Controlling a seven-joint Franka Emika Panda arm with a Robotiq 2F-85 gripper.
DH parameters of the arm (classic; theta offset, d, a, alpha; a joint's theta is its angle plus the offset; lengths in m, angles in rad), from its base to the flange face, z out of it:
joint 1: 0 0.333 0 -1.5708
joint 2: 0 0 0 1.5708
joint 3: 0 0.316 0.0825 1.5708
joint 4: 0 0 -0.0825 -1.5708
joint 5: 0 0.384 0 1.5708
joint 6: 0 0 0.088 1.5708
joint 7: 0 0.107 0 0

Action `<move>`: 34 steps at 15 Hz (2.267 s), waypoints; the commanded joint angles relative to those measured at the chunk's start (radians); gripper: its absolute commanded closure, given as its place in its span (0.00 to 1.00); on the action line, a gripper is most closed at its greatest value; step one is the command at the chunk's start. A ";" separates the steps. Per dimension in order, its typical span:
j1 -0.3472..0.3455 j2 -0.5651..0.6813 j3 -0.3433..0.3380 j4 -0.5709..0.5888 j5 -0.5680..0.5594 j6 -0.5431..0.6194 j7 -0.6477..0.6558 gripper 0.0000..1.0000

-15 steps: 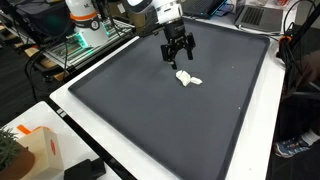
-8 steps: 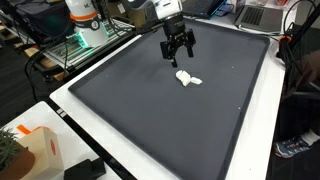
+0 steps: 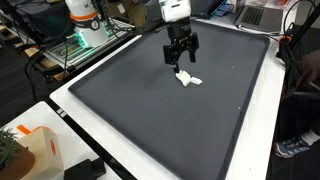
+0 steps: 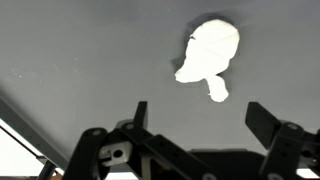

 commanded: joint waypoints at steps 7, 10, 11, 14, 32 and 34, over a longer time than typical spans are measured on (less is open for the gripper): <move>0.000 -0.033 -0.029 0.120 0.096 -0.236 -0.108 0.00; 0.000 -0.054 -0.065 0.224 0.184 -0.447 -0.186 0.00; 0.002 -0.076 -0.086 0.264 0.208 -0.510 -0.201 0.00; 0.013 -0.141 -0.151 0.360 0.272 -0.676 -0.226 0.00; 0.003 -0.448 -0.323 0.689 0.526 -1.081 -0.331 0.00; 0.004 -0.527 -0.355 0.757 0.565 -1.130 -0.325 0.00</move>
